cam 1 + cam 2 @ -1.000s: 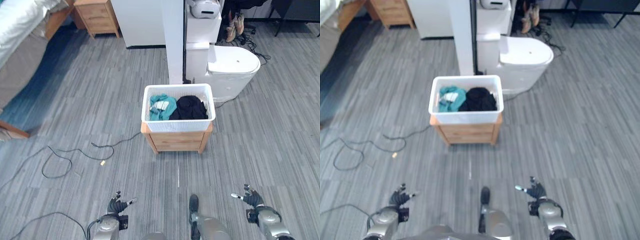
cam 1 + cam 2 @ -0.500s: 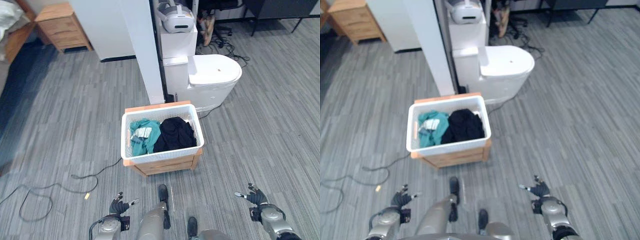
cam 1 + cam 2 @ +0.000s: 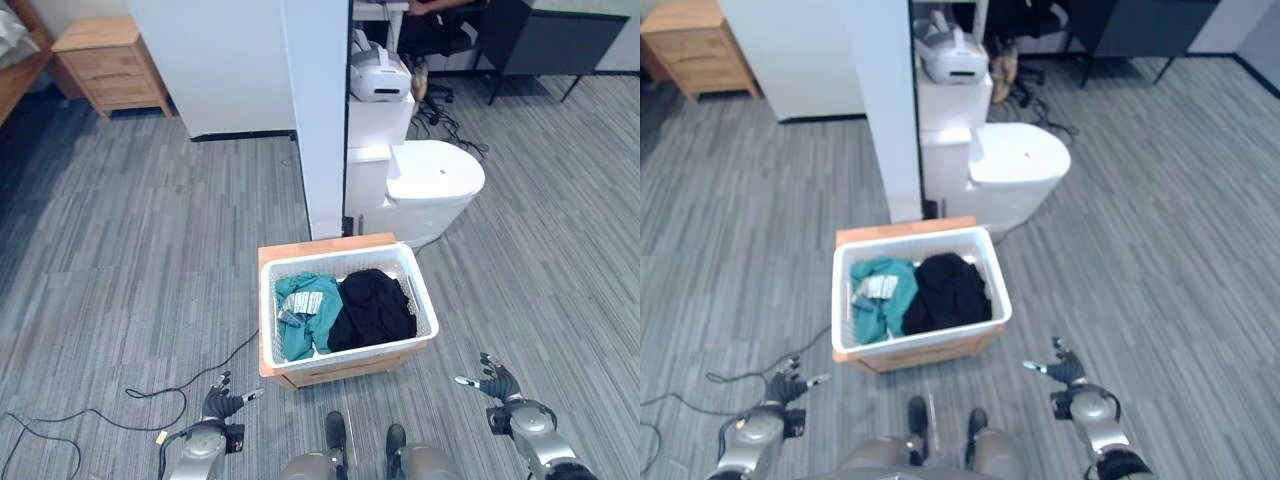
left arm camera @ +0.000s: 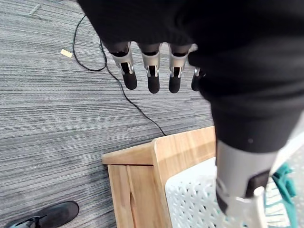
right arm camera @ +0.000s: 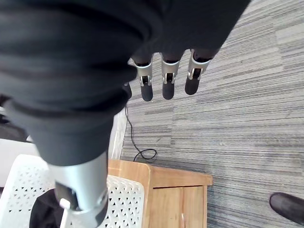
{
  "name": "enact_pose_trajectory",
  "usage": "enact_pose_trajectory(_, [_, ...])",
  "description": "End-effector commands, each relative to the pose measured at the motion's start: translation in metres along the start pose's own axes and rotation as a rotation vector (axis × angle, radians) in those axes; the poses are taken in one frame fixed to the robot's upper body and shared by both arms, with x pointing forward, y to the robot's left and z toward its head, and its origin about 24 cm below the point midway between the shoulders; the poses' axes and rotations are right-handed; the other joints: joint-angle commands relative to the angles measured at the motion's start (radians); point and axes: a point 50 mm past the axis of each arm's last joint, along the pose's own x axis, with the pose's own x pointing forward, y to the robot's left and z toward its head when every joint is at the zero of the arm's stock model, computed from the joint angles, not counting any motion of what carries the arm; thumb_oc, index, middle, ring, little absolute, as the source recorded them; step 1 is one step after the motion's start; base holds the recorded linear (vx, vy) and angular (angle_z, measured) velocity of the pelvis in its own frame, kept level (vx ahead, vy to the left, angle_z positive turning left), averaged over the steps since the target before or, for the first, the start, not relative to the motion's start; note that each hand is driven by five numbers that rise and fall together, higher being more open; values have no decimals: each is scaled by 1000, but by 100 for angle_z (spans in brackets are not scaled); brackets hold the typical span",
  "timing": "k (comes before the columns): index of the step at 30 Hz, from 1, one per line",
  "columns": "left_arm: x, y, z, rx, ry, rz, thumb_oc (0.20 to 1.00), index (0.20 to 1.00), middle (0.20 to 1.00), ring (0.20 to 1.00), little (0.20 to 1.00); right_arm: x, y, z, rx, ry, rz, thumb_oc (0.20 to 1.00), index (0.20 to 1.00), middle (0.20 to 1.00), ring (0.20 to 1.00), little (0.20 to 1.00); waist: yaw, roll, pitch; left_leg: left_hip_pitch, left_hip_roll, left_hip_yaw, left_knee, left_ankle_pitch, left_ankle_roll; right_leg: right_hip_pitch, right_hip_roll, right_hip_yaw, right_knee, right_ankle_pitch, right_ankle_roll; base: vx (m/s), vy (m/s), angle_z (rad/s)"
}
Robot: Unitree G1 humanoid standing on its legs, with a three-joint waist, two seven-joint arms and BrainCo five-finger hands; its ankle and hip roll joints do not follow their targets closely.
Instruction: Grab the laundry basket,head to the washer,open it,put in the laundry and shut it.
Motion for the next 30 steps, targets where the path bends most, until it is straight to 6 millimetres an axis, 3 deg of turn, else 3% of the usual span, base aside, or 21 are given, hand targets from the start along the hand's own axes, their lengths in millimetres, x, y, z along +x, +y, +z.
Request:
enact_pose_trajectory(1, [4,15,18,-53,-83,82,1000,1000,1000,1000,1000,3,-29,33,-84,-151,-89,1000,1000,1000,1000,1000,3,-10,-4,24,29,-9,73,-104,-71,104,14,-30,-186,71,33,42,-90,0])
enact_pose_trajectory(3, [3,19,20,-60,-96,106,1000,1000,1000,1000,1000,3,-32,44,-100,-194,-95,1000,1000,1000,1000,1000,6,-9,-4,30,29,-17,52,-96,-76,117,18,-41,-212,77,32,38,-109,26])
enact_pose_trajectory(4, [6,23,28,-22,-114,152,1000,1000,1000,1000,1000,5,-31,61,-123,-251,-98,1000,1000,1000,1000,1000,11,-9,-2,31,30,-26,30,-88,-82,126,22,-54,-238,80,31,25,-100,34])
enact_pose_trajectory(6, [9,21,34,-21,-125,166,1000,1000,1000,1000,1000,8,-29,69,-124,-273,-100,1000,1000,1000,1000,1000,11,-8,5,28,30,-29,26,-83,-83,123,24,-57,-241,81,29,-30,-68,25])
enact_pose_trajectory(14, [41,-2,105,-82,-248,244,1000,1000,1000,1000,1000,34,-6,143,-43,-389,-141,1000,1000,1000,1000,1000,16,-13,94,-110,45,-44,30,-36,-95,-29,37,-57,-202,98,18,-131,-47,12])
enact_pose_trajectory(16, [44,-6,111,-81,-251,245,1000,1000,1000,1000,1000,37,-3,151,-30,-396,-148,1000,1000,1000,1000,1000,15,-13,101,-130,46,-43,31,-30,-96,-51,38,-53,-194,100,16,-70,-14,-4])
enact_pose_trajectory(22, [55,-16,160,-28,-328,213,1000,1000,1000,1000,1000,46,-7,191,-16,-420,-194,1000,1000,1000,1000,1000,8,-7,133,-199,46,-42,19,3,-103,-134,40,-38,-172,118,14,-32,-1,-3])
enact_pose_trajectory(28, [57,-43,197,101,-394,121,1000,1000,1000,1000,1000,51,2,214,-91,-422,-166,1000,1000,1000,1000,1000,2,2,151,-232,42,-42,3,21,-107,-175,43,-21,-173,130,17,4,0,2])
enact_pose_trajectory(29, [57,-45,201,116,-402,110,1000,1000,1000,1000,1000,51,4,218,-92,-427,-160,307,307,307,307,307,1,4,152,-233,41,-42,0,22,-107,-177,44,-19,-173,131,17,0,0,0])
enact_pose_trajectory(30, [57,-48,204,126,-411,102,583,583,583,583,583,50,6,220,-89,-432,-151,200,200,200,200,200,0,5,153,-234,41,-41,-2,24,-108,-179,44,-17,-174,133,18,0,0,0])
